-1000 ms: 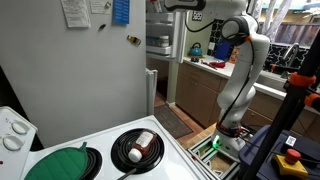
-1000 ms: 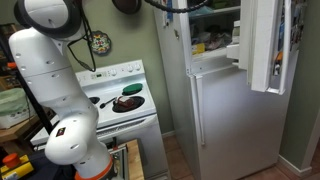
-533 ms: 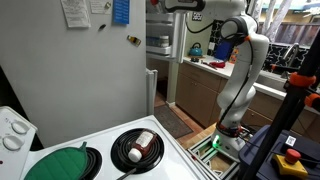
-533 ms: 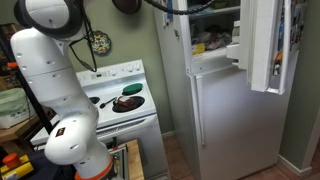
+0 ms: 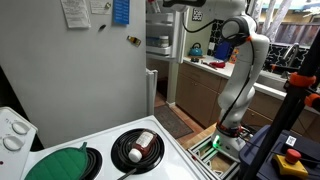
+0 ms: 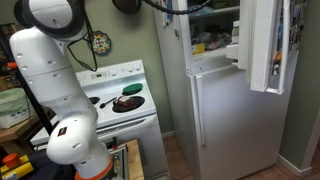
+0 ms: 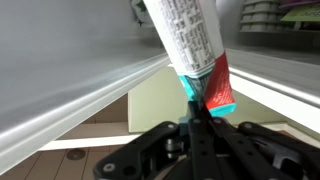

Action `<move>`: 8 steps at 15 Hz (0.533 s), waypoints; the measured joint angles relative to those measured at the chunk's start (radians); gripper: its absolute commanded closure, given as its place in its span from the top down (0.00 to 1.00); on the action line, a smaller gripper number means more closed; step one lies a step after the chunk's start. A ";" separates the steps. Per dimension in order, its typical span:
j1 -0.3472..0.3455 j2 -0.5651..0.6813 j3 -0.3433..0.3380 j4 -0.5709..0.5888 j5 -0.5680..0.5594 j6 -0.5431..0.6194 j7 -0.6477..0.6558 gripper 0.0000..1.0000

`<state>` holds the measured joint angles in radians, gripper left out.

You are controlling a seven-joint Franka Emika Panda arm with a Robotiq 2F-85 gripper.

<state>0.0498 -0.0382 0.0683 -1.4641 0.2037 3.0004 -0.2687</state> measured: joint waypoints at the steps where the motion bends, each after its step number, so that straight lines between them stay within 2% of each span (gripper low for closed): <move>1: 0.008 0.000 0.002 0.001 0.030 0.001 -0.023 0.00; 4: 0.020 0.001 0.004 0.001 0.097 0.001 -0.076 0.00; 8: 0.008 0.002 -0.008 -0.007 0.093 -0.008 -0.080 0.00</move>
<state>0.0575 -0.0363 0.0608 -1.4714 0.2962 2.9925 -0.3485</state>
